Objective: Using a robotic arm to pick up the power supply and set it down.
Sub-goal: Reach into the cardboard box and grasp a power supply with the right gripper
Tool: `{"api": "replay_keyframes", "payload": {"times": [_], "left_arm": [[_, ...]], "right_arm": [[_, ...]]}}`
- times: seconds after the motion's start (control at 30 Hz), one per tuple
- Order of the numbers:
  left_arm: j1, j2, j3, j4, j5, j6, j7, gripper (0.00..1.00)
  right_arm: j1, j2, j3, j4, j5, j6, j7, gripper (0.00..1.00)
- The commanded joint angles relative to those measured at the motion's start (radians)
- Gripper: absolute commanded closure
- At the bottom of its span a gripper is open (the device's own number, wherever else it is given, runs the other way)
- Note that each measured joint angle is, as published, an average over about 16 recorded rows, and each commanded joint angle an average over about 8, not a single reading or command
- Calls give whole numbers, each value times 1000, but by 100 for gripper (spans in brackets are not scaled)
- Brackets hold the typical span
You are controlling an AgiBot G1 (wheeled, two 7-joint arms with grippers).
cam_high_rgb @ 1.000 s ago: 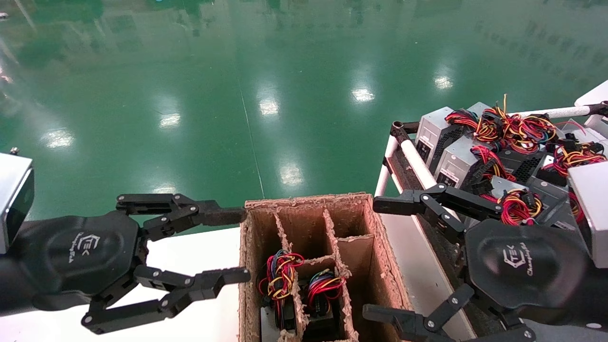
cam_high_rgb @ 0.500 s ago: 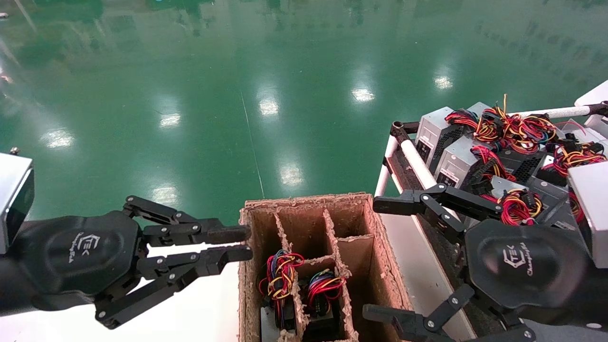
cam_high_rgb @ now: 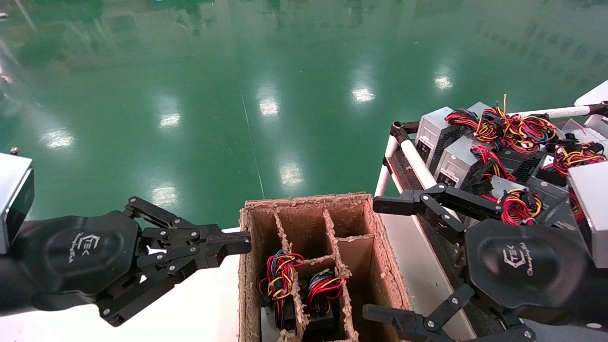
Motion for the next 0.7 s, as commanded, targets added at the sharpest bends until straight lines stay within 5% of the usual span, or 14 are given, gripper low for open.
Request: {"api": "replay_keyframes", "payload": {"times": [0.03,0.7], "left_arm": [[0,0,0,0,0,0,0,0],[0,0,0,0,0,0,0,0]], "right_arm": [[0,0,0,0,0,0,0,0],[6,0,-29,1,-64,35,32,0]]}}
